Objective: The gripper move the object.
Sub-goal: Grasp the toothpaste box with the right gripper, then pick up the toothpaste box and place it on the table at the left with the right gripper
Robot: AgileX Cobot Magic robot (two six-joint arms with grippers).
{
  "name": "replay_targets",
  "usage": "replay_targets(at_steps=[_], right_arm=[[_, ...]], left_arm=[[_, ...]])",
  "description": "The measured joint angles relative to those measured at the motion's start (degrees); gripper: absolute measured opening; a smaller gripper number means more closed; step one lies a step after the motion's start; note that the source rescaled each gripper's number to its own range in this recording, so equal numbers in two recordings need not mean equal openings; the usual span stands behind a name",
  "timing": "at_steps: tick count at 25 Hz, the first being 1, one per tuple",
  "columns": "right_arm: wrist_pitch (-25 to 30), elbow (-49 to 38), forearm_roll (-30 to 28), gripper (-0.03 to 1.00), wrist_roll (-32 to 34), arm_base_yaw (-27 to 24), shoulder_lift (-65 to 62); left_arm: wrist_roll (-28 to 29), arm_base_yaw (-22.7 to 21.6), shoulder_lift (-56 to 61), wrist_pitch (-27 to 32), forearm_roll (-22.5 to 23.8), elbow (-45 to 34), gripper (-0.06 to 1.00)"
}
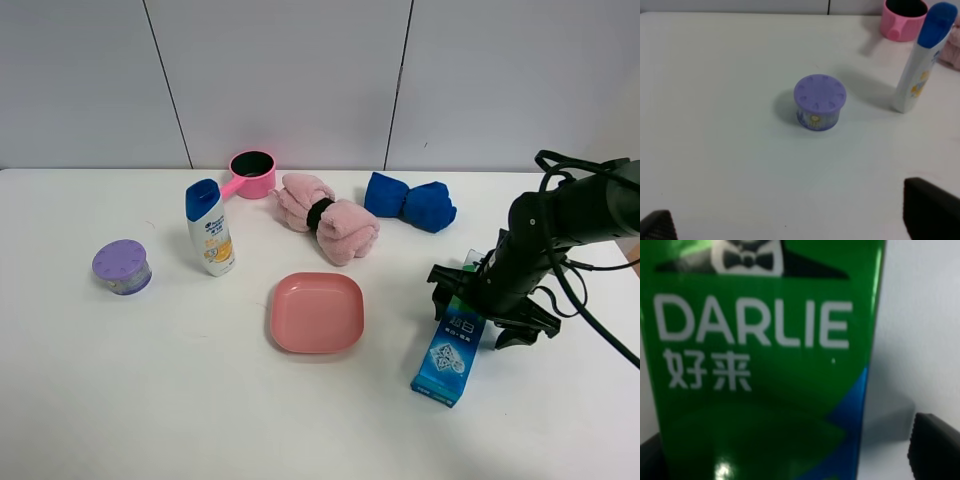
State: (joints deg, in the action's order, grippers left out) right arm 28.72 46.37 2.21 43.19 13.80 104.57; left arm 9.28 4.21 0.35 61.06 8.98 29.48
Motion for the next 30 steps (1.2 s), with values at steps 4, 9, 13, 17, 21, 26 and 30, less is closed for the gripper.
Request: replay_targets(at_steps=[4, 9, 13, 17, 21, 26, 30], right_arm=[[-0.64, 0.0, -0.11, 0.11, 0.1, 0.0, 0.0], [-0.45, 0.0, -0.23, 0.01, 0.12, 0.0, 0.0], [0.2, 0.0, -0.23, 0.01, -2.46, 0.0, -0.51], [2.91, -0.01, -0.18, 0.01, -6.85, 0.38, -5.89], [7.7, 2.3, -0.05, 0.01, -8.13, 0.44, -16.94], [19.14, 13.13, 4.73, 0.01, -13.08, 1.15, -25.45], [23.55, 23.26, 7.92, 0.01, -15.12, 6.2, -24.65]], left_arm=[[0.0, 0.0, 0.0, 0.0, 0.0, 0.0, 1.0], [0.0, 0.0, 0.0, 0.0, 0.06, 0.0, 1.0], [0.0, 0.0, 0.0, 0.0, 0.06, 0.0, 1.0], [0.0, 0.0, 0.0, 0.0, 0.06, 0.0, 1.0], [0.0, 0.0, 0.0, 0.0, 0.06, 0.0, 1.0], [0.0, 0.0, 0.0, 0.0, 0.06, 0.0, 1.0], [0.0, 0.0, 0.0, 0.0, 0.06, 0.0, 1.0]])
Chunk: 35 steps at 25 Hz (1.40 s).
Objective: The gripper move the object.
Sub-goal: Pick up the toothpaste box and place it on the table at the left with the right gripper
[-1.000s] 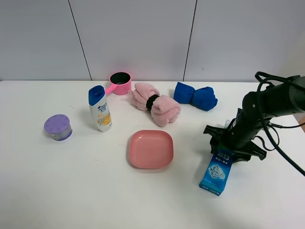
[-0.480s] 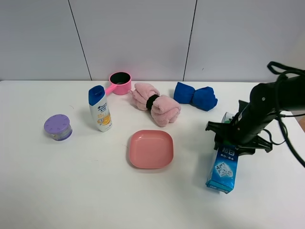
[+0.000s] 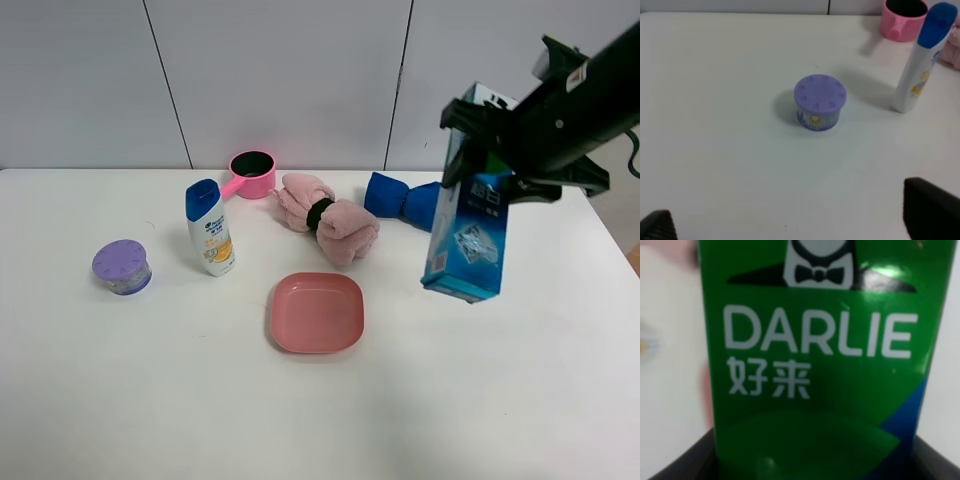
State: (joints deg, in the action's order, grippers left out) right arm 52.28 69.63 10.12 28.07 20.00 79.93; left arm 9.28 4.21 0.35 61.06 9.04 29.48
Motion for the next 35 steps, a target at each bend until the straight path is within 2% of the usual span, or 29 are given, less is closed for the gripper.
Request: replay_targets(at_steps=[5, 10, 14, 21, 26, 35], right_arm=[[1.75, 10.66, 0.0, 0.01, 0.19, 9.09, 5.86], [7.25, 21.03, -0.69, 0.01, -2.12, 17.53, 16.91], [11.49, 30.77, -1.23, 0.01, -6.09, 23.08, 24.71], [17.6, 45.84, -1.11, 0.01, -17.93, 31.78, 32.86], [17.89, 50.16, -0.98, 0.01, -25.98, 35.35, 36.6], [18.31, 50.23, -2.89, 0.01, -27.4, 36.05, 44.39]], left_arm=[[0.0, 0.0, 0.0, 0.0, 0.0, 0.0, 1.0], [0.0, 0.0, 0.0, 0.0, 0.0, 0.0, 1.0], [0.0, 0.0, 0.0, 0.0, 0.0, 0.0, 1.0], [0.0, 0.0, 0.0, 0.0, 0.0, 0.0, 1.0], [0.0, 0.0, 0.0, -0.06, 0.0, 0.0, 1.0], [0.0, 0.0, 0.0, -0.06, 0.0, 0.0, 1.0]])
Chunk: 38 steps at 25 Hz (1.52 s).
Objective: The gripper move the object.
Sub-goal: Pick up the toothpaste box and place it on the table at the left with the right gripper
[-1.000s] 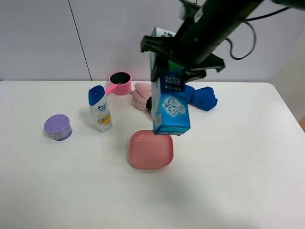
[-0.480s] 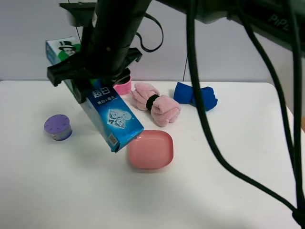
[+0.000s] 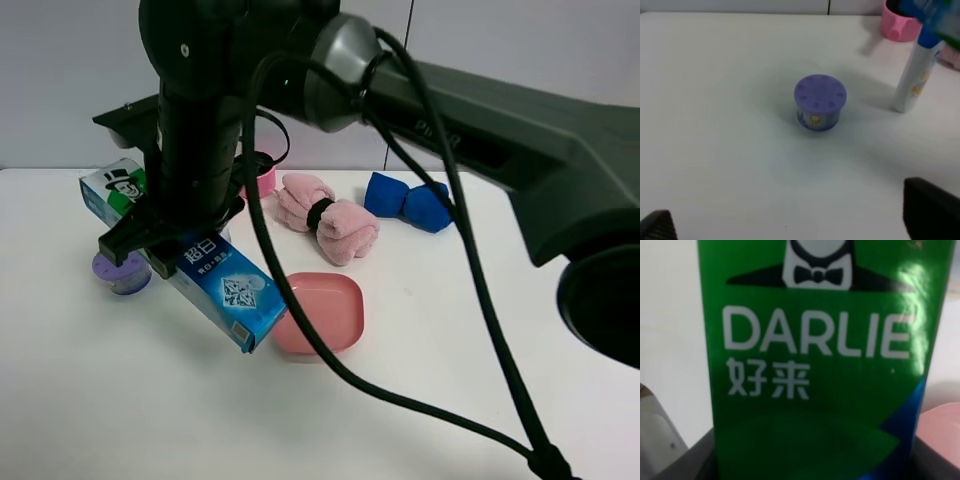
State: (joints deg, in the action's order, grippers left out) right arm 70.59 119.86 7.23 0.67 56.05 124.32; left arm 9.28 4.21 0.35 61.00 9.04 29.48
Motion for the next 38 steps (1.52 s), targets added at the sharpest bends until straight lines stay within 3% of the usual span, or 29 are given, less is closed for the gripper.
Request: replay_targets(at_steps=[29, 38], right_arm=[[-0.98, 0.06, 3.28, 0.01, 0.33, 0.89, 12.4], [-4.28, 0.12, 3.21, 0.01, 14.53, 1.11, 14.67]], left_arm=[[0.0, 0.0, 0.0, 0.0, 0.03, 0.0, 1.0], [0.0, 0.0, 0.0, 0.0, 0.03, 0.0, 1.0]])
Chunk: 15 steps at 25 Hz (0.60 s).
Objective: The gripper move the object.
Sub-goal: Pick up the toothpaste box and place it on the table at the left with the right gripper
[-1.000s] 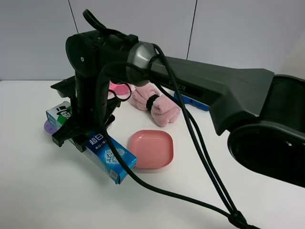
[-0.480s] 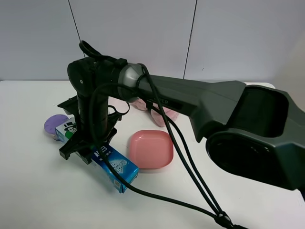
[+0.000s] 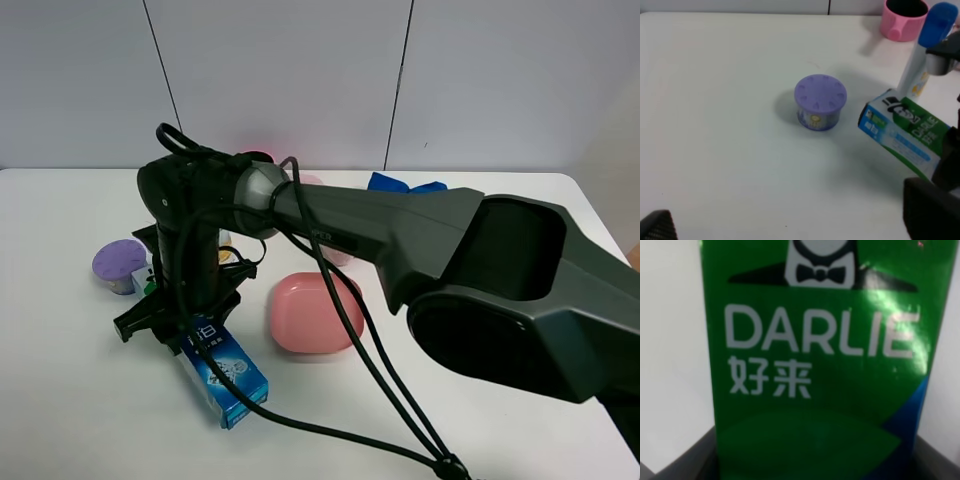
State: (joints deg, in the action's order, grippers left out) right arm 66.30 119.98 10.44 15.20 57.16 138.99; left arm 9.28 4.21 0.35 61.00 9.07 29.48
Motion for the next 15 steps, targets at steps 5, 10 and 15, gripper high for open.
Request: replay_targets(at_steps=[5, 10, 15], right_arm=[[-3.25, 0.0, -0.32, 0.01, 9.09, 0.0, 0.0], [-3.73, 0.0, -0.58, 0.01, 12.35, 0.0, 0.0], [-4.64, 0.0, -2.16, 0.01, 15.08, -0.13, 0.0]], left_arm=[[0.0, 0.0, 0.0, 0.0, 0.0, 0.0, 1.0], [0.0, 0.0, 0.0, 0.0, 0.0, 0.0, 1.0], [0.0, 0.0, 0.0, 0.0, 0.0, 0.0, 1.0]])
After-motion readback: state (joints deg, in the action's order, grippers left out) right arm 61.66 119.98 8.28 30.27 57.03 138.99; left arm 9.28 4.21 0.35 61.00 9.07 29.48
